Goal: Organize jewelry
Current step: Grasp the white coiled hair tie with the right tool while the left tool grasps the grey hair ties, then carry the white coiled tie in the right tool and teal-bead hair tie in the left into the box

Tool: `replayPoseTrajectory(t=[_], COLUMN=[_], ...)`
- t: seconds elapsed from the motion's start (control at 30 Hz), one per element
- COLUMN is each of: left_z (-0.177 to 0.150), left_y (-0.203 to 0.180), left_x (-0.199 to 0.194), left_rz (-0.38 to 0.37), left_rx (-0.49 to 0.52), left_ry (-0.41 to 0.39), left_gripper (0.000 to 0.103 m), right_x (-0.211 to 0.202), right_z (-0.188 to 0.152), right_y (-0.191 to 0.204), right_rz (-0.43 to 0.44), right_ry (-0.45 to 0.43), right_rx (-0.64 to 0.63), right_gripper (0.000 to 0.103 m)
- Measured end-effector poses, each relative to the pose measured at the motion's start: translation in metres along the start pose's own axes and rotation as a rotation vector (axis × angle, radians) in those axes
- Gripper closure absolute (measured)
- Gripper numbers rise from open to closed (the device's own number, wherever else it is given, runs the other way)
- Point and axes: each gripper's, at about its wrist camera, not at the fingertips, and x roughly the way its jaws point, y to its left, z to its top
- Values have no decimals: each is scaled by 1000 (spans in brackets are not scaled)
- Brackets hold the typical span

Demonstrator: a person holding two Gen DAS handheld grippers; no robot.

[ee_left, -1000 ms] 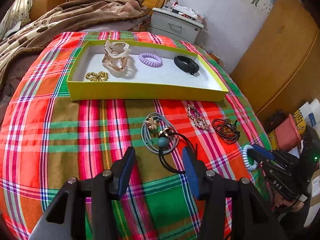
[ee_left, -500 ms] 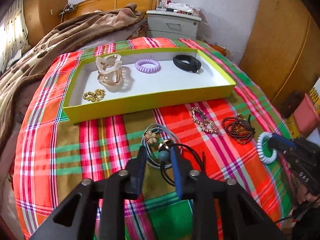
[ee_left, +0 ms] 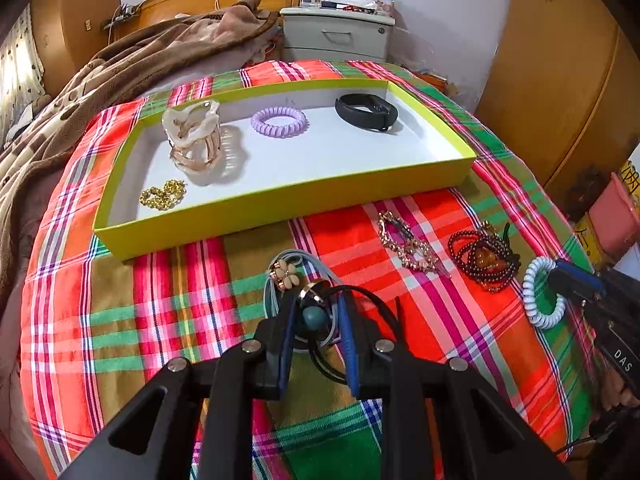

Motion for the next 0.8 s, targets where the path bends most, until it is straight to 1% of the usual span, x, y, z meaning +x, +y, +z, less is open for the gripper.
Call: replayPoseTrajectory(t=[0.07, 0.1, 0.13, 0.17, 0.47, 0.8], left_z=[0, 1, 1, 0, -1, 3], left_y=[0, -1, -1, -1, -4, -5], left_x=[0, 0, 0, 0, -5, -29], left_rz=[2, 6, 10, 5, 9, -11], left_rx=[2, 4, 5, 4, 8, -1], left_ry=[5, 4, 4, 2, -13, -71], left_gripper=[81, 83, 87, 88, 88, 88], right_x=[0, 0, 0, 0, 0, -8], right_z=[1, 1, 1, 2, 3, 13], right_y=[0, 1, 1, 1, 3, 7], right_rz=[1, 2, 3, 3, -1, 1], right_ry=[-1, -2, -2, -3, -9, -38], right_rx=[1, 0, -1, -2, 2, 4], right_gripper=[93, 93, 93, 93, 93, 93])
